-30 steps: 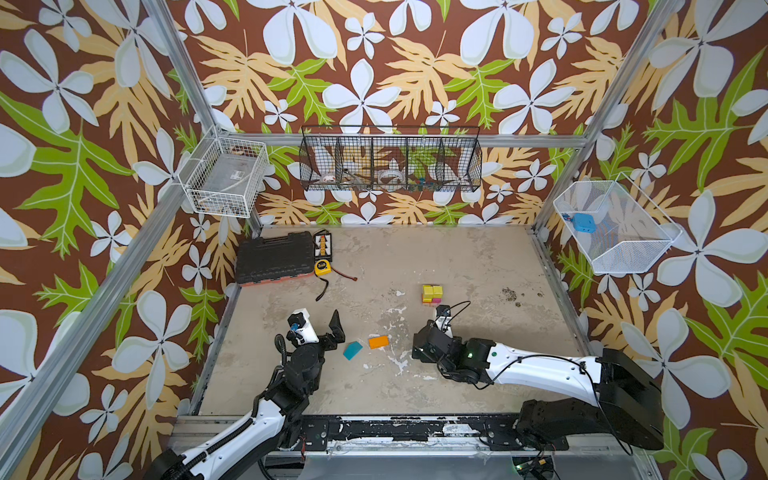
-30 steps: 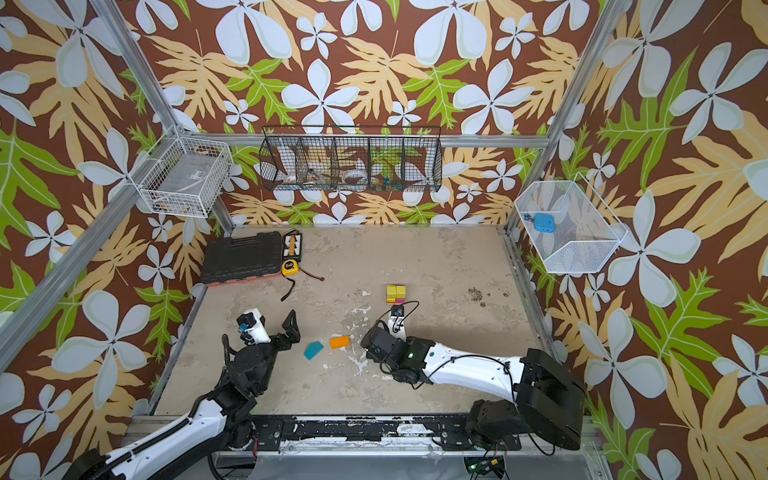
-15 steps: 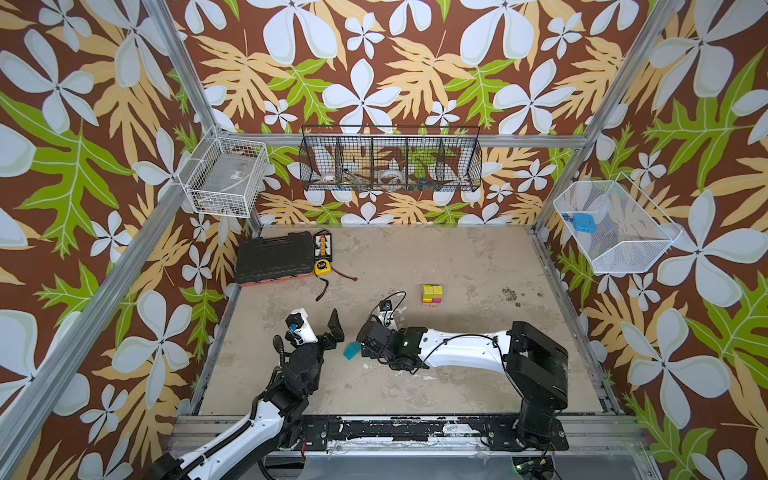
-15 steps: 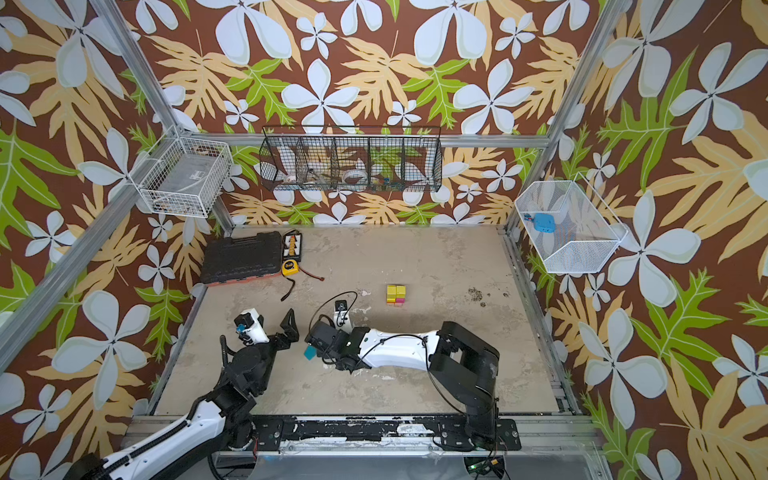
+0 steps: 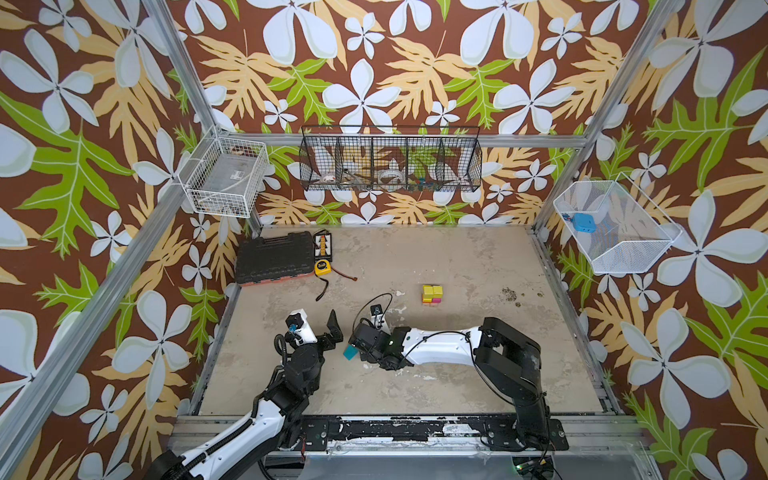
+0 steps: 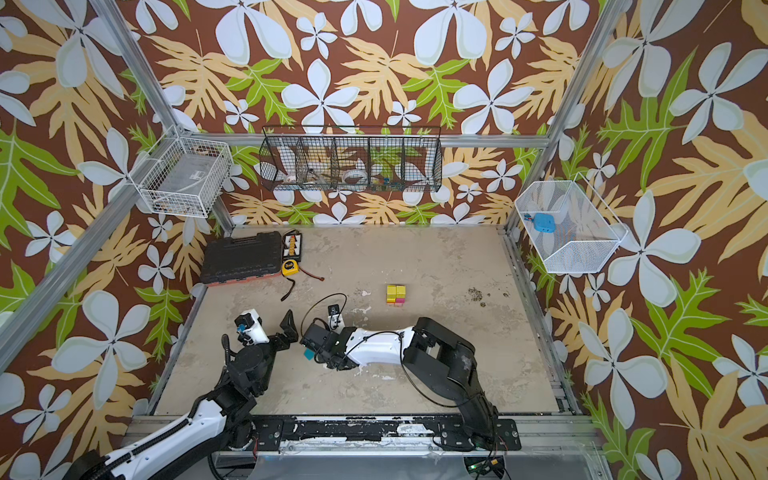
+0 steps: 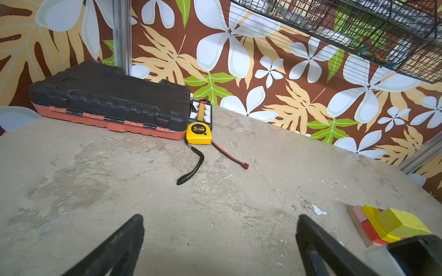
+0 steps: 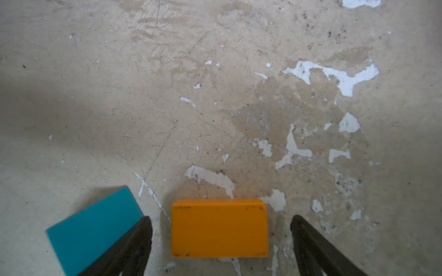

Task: Build the wood block tower
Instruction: 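Lower the right gripper around the orange bar and close on it, then lift the orange bar with the right gripper and carry it to the tower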

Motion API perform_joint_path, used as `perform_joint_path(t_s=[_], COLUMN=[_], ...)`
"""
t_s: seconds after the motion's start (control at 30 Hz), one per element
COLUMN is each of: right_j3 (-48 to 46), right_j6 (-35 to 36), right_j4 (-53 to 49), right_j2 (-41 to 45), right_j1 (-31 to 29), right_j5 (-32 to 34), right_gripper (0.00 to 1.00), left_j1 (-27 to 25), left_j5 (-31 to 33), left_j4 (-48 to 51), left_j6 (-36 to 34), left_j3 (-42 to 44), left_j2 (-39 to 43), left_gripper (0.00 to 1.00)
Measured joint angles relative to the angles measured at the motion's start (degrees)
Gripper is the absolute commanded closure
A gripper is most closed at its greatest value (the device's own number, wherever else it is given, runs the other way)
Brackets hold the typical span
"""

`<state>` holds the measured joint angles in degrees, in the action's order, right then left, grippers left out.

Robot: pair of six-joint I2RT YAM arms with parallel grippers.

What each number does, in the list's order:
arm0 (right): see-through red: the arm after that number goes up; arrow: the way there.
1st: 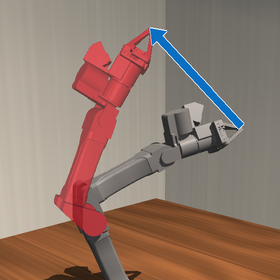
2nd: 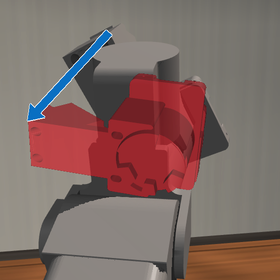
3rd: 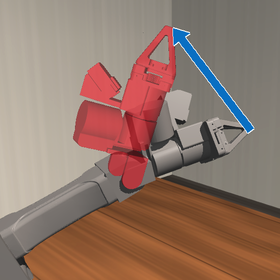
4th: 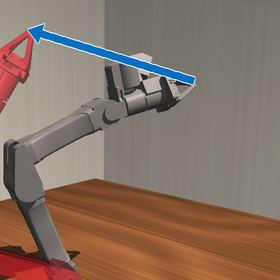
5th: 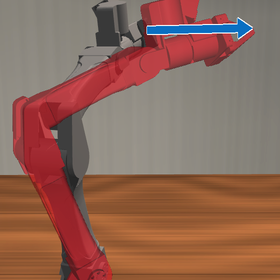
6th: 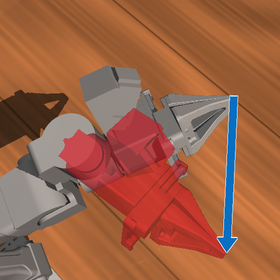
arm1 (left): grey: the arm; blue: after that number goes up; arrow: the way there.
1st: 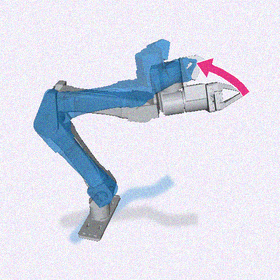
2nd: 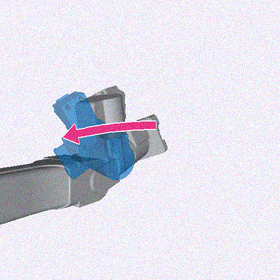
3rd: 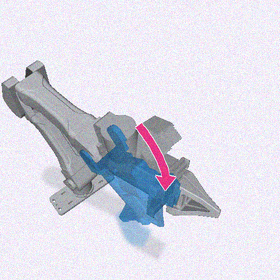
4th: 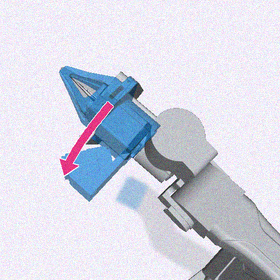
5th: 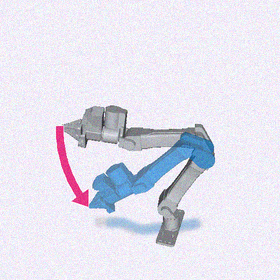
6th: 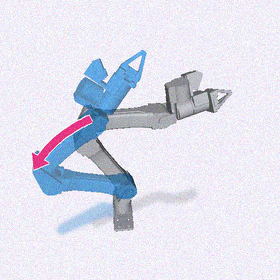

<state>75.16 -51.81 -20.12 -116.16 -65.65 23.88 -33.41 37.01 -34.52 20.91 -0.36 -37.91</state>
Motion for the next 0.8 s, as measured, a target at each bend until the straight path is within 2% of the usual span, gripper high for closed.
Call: perform_joint_path(t_s=[0.23, 0.33, 0.5, 0.67, 0.8], right_j3=[-0.35, -0.57, -1.14, -2.14, 0.31], right_j6=[0.90, 1.07, 1.03, 0.79, 1.16], right_j4=[0.15, 0.66, 1.49, 2.43, -2.03], right_j2=[-0.46, -0.48, -0.37, 0.48, 1.31], right_j1=[1.01, 1.01, 1.01, 0.96, 1.22], right_j5=[-0.72, -0.83, -0.87, -1.33, -1.79], right_gripper=[0.22, 0.33, 0.43, 0.48, 0.55], left_j1=[0.00, 0.00, 0.00, 0.00, 0.00], left_j5=[0.02, 0.02, 0.02, 0.04, 0.02], left_j4=[0.00, 0.00, -0.02, -0.04, -0.04], left_j6=[-0.02, -0.02, -0.02, -0.04, -0.04], left_j3=[0.00, 0.00, 0.00, 0.00, 0.00], left_j2=[-0.17, -0.37, -0.72, -0.76, -0.85], left_gripper=[0.00, 0.00, 0.00, 0.00, 0.00])
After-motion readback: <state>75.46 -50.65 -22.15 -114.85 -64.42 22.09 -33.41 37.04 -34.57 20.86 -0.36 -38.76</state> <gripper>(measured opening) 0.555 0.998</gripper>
